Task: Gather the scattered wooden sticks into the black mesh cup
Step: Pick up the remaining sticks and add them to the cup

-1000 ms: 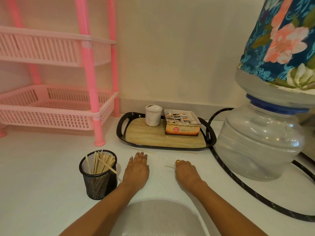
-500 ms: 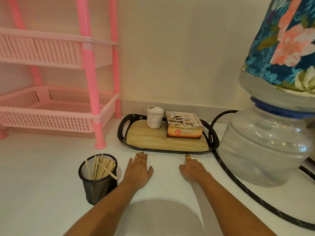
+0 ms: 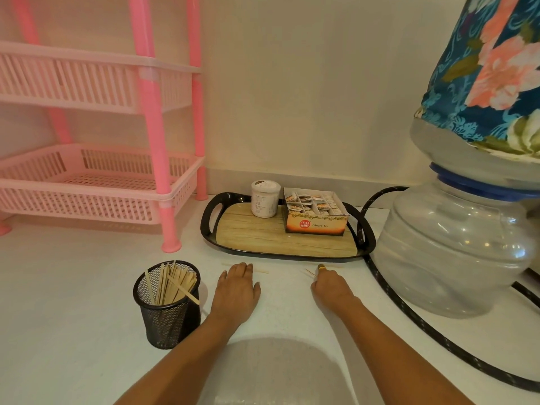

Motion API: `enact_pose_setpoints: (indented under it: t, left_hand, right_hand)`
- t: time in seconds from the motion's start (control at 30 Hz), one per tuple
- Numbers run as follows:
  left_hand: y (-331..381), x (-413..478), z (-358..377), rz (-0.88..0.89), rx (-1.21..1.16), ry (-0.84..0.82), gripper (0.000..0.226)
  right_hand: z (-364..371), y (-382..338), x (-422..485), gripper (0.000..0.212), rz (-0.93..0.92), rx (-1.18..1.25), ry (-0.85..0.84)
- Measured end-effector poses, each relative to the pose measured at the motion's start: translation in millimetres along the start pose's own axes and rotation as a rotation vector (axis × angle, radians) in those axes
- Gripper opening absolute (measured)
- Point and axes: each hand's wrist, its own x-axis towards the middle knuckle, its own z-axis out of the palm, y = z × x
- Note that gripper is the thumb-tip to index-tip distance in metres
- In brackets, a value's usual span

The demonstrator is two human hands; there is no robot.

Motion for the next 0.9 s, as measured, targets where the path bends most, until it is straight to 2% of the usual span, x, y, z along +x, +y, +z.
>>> enact_pose_setpoints:
  t: [0.1,0.27,0.37,0.53,0.7,0.9]
  left_hand:
    - [1.4,-1.6,0.1,0.017,0.014,0.038,0.048]
    - [1.9,-4.0,0.5,0.025,0.007,0.078,0.044]
    - [3.1,-4.2,-0.3,0.034,0.008,0.105,0.041]
    - [5.1,-5.4,-3.3,0.065,0.017,0.138,0.037]
    - [7.1,-7.3,-6.1,0.122,0.018,0.090,0.032]
    - [13.5,-15.2,-12.4,0.179,0.086,-0.008,0.037]
  right_hand:
    - [-4.5,-2.1,2.4,0.056,0.026,0.002,-0.048]
    - [-10.9,-6.2,4.8,0.038,0.042,-0.013,-0.059]
    - [-11.7,-7.7,2.8,0.029,0.013,-0.080,-0.012]
    - [-11.3,-13.3,-7.1,0.025,-0.077,-0.256,0.044]
    - [-10.5,-25.4,-20.7,0.022,-0.189,-0.331,0.067]
    - [-14.3,-42.5,-32.7,0.026,-0.200,-0.356,-0.031]
